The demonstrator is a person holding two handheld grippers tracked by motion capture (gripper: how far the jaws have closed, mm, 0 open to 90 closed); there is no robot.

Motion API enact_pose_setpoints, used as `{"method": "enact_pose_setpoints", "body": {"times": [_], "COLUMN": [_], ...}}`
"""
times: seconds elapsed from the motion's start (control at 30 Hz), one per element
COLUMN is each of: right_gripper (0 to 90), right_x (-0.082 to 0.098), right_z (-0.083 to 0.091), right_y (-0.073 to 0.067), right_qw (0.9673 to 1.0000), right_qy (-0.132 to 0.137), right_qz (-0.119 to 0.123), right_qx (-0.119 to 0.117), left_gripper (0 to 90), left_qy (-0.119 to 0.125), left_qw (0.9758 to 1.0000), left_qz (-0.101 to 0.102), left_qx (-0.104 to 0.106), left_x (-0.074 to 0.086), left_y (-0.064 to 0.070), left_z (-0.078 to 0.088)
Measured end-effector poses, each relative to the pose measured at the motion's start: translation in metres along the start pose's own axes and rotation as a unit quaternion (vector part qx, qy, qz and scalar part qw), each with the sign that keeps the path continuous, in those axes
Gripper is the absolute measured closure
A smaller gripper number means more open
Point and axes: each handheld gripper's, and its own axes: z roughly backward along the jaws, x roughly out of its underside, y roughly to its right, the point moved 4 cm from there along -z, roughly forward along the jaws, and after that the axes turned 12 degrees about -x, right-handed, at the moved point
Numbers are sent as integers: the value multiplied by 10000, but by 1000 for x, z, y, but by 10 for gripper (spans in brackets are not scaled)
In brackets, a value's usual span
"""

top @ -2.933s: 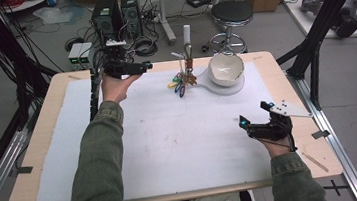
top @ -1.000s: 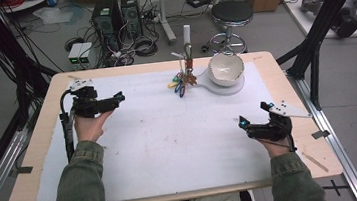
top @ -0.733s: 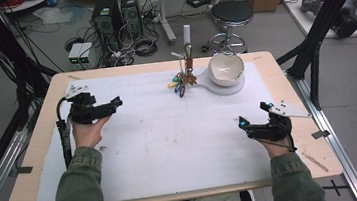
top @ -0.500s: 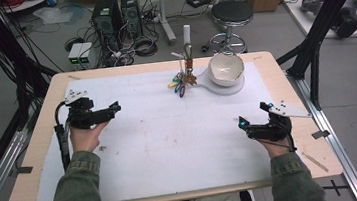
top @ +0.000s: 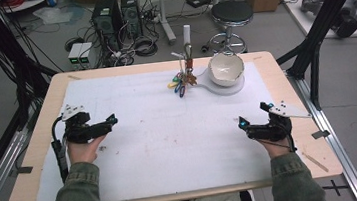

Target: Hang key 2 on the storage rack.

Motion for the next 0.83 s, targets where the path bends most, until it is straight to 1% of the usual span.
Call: {"method": "enact_pose_setpoints", "body": {"times": [0.07, 0.17, 0.3, 0.43, 0.67, 0.8, 0.83], "right_gripper": [7, 7, 7, 7, 7, 7, 7], "right_x": [0, 0, 0, 0, 0, 0, 0], "right_z": [0, 0, -1, 0, 0, 0, 0], "right_y": [0, 1, 1, 1, 1, 1, 1], "right_qw": [10000, 10000, 10000, 10000, 10000, 10000, 10000], "right_qy": [0, -7, -7, -5, 2, 7, 2], "right_qz": [-6, -7, -7, -15, -5, -25, -26], "right_qx": [-3, -2, 9, 1, -9, -4, -4], "left_gripper": [16, 16, 16, 16, 16, 16, 16], "left_qy": [7, 82, 147, 132, 148, 197, 223], "left_qw": [10000, 9999, 9997, 9996, 9994, 9994, 9994], "left_qz": [57, 93, 37, 107, 157, 148, 107], "left_qx": [-26, -109, -210, -238, -263, -248, -248], "left_x": [2, 6, 14, 20, 22, 24, 25], "left_y": [-4, -8, -12, -17, -19, -20, -20], "left_z": [2, 6, 11, 15, 16, 16, 16]}}
